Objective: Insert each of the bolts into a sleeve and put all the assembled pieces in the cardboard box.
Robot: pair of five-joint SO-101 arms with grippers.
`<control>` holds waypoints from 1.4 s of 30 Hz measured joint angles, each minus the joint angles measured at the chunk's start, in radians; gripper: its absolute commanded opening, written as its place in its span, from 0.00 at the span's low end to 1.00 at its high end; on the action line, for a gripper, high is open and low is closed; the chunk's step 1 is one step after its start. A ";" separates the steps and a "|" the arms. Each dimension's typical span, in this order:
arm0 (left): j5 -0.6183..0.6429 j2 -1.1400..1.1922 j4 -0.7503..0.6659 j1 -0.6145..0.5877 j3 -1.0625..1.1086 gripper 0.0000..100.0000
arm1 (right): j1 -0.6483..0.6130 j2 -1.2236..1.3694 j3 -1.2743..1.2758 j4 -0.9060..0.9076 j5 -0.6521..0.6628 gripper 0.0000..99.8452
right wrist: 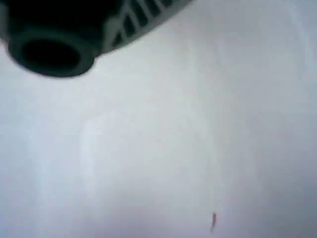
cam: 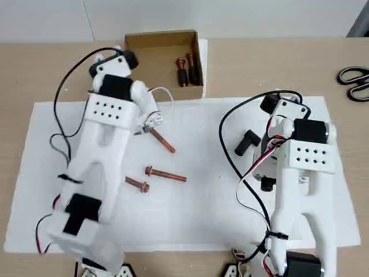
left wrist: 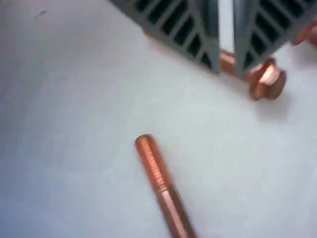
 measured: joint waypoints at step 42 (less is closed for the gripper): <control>0.029 0.644 -0.034 0.005 -0.404 0.20 | 0.000 -0.002 0.002 0.000 0.000 0.00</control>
